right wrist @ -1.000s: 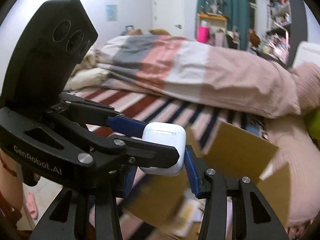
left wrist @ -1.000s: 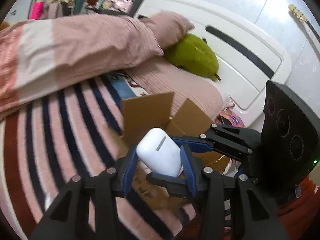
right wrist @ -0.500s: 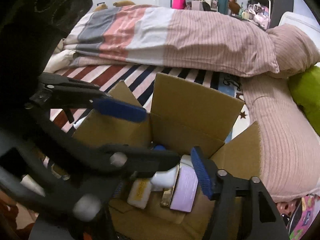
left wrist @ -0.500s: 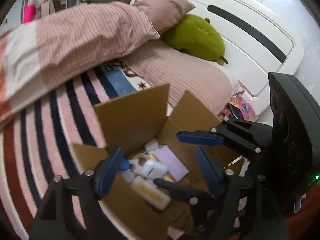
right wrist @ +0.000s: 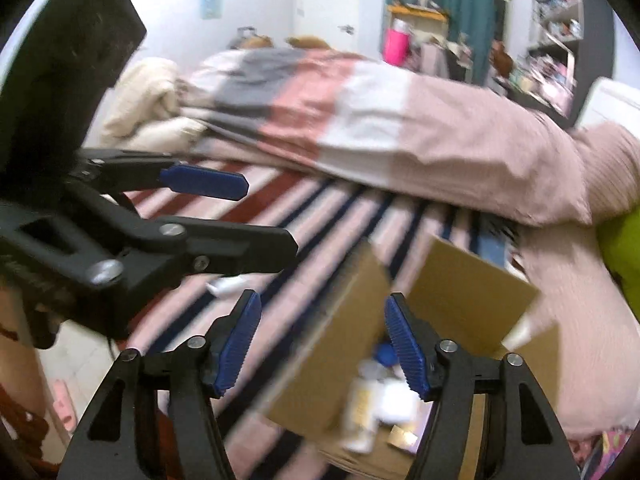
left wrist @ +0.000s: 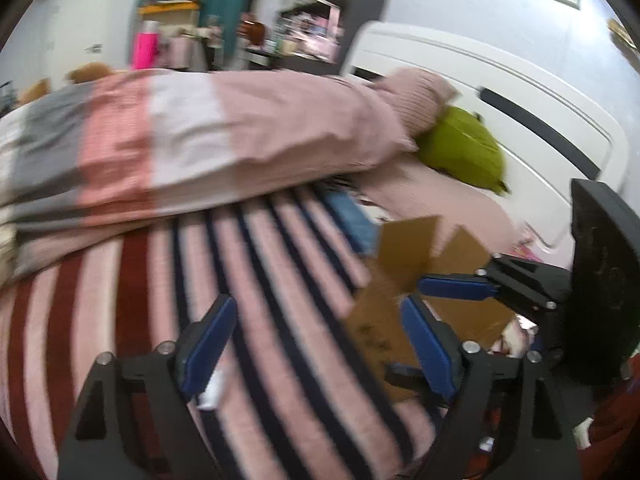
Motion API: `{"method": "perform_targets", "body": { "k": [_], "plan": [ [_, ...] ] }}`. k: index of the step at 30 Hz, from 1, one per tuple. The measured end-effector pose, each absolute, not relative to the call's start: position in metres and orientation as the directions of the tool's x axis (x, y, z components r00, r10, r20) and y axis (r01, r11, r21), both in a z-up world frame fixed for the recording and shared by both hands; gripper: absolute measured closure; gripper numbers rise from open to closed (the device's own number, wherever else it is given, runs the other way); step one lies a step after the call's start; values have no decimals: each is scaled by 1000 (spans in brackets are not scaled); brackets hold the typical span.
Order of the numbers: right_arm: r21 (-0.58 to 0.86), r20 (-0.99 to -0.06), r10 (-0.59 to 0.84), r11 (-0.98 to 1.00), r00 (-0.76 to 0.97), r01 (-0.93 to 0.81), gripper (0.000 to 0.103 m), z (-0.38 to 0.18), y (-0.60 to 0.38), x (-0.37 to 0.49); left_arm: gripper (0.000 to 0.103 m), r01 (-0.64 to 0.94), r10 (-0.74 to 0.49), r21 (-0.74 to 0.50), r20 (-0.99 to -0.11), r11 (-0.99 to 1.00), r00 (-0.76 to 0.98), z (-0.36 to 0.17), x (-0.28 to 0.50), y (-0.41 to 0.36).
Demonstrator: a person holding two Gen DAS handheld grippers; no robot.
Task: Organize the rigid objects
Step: 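Return the right tool and grasp the white pump tube, then carry the pump tube into the cardboard box and release it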
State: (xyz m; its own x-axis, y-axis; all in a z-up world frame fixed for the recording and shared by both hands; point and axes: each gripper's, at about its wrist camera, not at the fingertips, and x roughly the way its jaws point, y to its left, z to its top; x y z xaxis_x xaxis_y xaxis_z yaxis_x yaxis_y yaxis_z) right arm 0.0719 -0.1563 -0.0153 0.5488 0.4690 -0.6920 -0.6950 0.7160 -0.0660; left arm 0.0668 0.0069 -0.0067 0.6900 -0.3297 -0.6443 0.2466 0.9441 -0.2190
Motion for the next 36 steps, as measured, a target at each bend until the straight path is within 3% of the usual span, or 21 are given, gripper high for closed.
{"method": "perform_targets", "body": {
  "k": [6,11,16,22,24,25,34,36],
  "plan": [
    [4,-721,567,578,398,-816,27,-48,-79,59,19,97,-213,-207,-666,974,715,-43,39,80],
    [56,-766,560,546,315,-836,26,-110,-42,70,19,40,-205,-243,-704,969,680,-85,27,112],
    [-47,-812,468,543,349,-838,26,-174,-17,98,19,3,-215,-280,-728,960,651,-114,19,123],
    [-92,-830,428,526,357,-846,26,-208,-1,124,19,-19,-220,-300,-738,954,638,-127,15,129],
    [-106,-827,423,528,369,-843,28,-211,0,127,19,-14,-225,-303,-736,953,638,-127,13,127],
    [-101,-823,432,527,368,-844,43,-211,0,128,19,-10,-227,-303,-736,953,638,-126,13,127],
    [-102,-756,531,480,382,-871,43,-156,-14,79,19,115,-349,-359,-699,926,625,-106,20,95],
    [-110,-725,568,462,389,-880,43,-135,-19,62,25,154,-386,-378,-677,913,627,-97,22,83]
  ]
}}
